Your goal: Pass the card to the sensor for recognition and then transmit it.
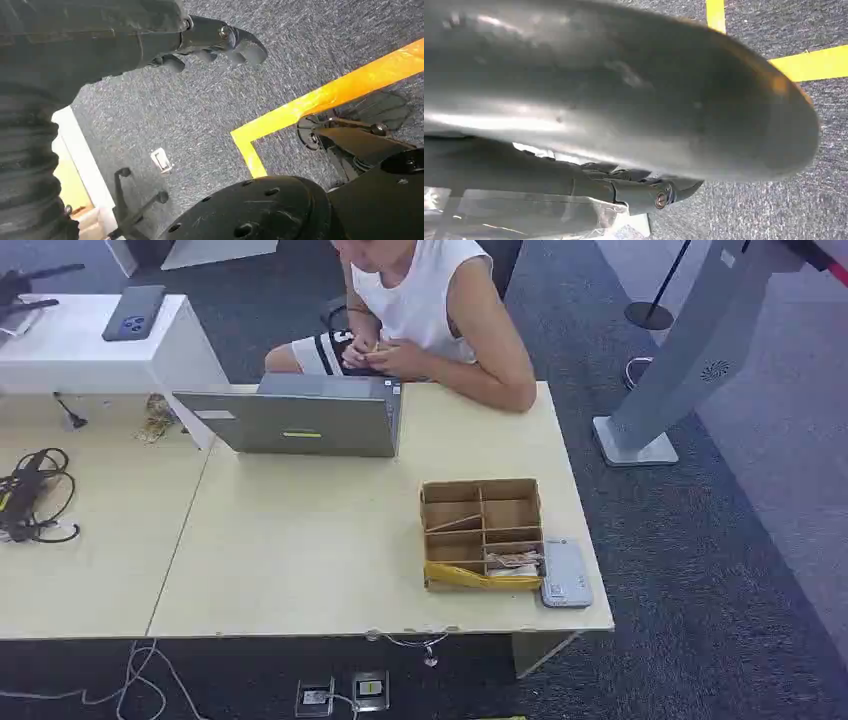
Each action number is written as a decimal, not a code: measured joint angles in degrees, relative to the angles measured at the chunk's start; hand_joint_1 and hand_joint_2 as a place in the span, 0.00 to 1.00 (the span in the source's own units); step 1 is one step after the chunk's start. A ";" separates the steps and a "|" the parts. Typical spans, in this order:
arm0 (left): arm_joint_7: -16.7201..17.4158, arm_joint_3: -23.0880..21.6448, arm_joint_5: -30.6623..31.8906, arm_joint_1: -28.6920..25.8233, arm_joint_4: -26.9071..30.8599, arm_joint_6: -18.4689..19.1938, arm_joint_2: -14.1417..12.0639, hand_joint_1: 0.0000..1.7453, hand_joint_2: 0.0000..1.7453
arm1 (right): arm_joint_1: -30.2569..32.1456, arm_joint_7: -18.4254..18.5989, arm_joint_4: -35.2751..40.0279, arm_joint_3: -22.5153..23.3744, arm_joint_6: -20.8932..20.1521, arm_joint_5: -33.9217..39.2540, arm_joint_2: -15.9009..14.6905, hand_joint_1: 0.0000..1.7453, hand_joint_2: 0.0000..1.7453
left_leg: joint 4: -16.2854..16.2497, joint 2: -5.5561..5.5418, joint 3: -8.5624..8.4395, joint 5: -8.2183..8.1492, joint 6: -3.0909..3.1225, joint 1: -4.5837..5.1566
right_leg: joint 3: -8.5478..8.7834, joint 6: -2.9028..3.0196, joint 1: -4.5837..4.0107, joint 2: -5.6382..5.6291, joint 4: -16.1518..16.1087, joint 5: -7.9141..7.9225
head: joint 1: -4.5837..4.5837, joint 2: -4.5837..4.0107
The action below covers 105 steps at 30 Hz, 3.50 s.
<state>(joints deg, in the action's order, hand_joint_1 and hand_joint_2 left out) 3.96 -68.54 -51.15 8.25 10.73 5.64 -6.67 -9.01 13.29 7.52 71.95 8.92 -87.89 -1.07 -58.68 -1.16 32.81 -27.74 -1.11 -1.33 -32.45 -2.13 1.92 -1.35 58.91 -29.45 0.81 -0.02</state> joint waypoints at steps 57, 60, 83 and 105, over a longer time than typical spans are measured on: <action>-0.37 0.00 0.52 0.00 -0.24 0.00 0.02 0.00 1.00 | -2.13 -11.11 -0.24 10.38 15.85 23.73 -10.47 0.00 1.00 | -0.01 0.00 -0.02 -0.01 0.02 0.08 | -0.02 -0.01 0.07 0.00 0.01 0.00 | -0.09 0.00; -0.37 0.00 -0.06 -0.02 -0.26 0.00 0.02 0.00 1.00 | -3.28 -15.24 0.09 11.58 18.21 40.01 -15.07 0.00 1.00 | -0.01 0.00 -0.02 -0.01 0.02 0.10 | 0.00 -0.01 0.08 0.00 -0.01 0.01 | 0.07 0.00; -0.44 0.02 -1.25 -0.26 -0.26 0.00 0.90 0.00 1.00 | -36.16 -28.23 -1.75 12.18 13.75 32.54 -52.54 0.00 1.00 | -0.01 0.03 0.25 0.17 0.32 0.61 | -0.15 -0.29 0.61 0.01 0.17 0.19 | -0.13 0.00; -3.30 -0.02 -0.39 -0.16 -0.28 0.04 1.07 0.00 1.00 | -45.28 4.83 11.19 -39.45 -5.36 31.10 -39.01 0.00 1.00 | -0.47 -0.86 0.33 0.53 0.45 0.06 | 0.33 -0.47 0.19 0.48 -0.38 0.35 | 0.98 0.00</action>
<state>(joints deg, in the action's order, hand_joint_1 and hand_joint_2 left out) 0.66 -68.57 -51.54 8.10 10.45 5.68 -5.59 -54.29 18.12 18.70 32.50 3.56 -56.78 -40.08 -59.15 -2.01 33.14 -27.21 -0.66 -1.27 -32.12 -2.60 2.11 -0.87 58.54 -29.11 1.79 -0.02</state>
